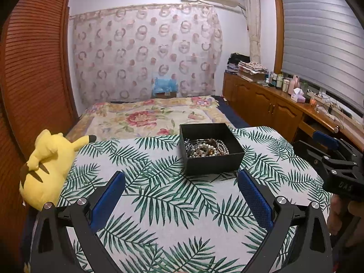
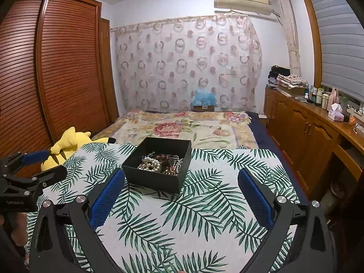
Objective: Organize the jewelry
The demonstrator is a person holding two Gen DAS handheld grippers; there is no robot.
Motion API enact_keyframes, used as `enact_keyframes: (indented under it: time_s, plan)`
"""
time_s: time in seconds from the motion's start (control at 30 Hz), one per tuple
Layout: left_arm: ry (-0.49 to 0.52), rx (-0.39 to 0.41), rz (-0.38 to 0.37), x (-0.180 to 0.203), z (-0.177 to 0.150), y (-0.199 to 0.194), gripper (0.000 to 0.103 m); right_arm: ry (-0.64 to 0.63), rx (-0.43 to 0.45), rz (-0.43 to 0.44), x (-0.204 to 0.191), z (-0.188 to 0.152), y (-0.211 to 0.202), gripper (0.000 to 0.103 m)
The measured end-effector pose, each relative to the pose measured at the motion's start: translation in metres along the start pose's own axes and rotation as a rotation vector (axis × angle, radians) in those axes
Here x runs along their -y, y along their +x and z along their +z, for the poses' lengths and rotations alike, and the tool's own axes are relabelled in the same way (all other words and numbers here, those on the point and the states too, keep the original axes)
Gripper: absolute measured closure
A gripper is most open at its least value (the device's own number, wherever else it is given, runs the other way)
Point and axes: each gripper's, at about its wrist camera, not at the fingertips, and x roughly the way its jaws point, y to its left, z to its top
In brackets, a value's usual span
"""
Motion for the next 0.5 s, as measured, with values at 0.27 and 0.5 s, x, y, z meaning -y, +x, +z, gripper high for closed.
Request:
enact_keyframes:
  time_s: [0.27,0.5]
  plan:
    - [-0.005,0.0,0.0,-0.0021,-0.0028,-0.001,0.008,0.0,0.0,0.0,-0.0001,-0.0009,0.0,0.003]
    - [-0.007,-0.001,-0.002,-0.0037,-0.0045,-0.001,0.008,0.001,-0.001,0.001,0.0,-0.0008,-0.0002,0.003]
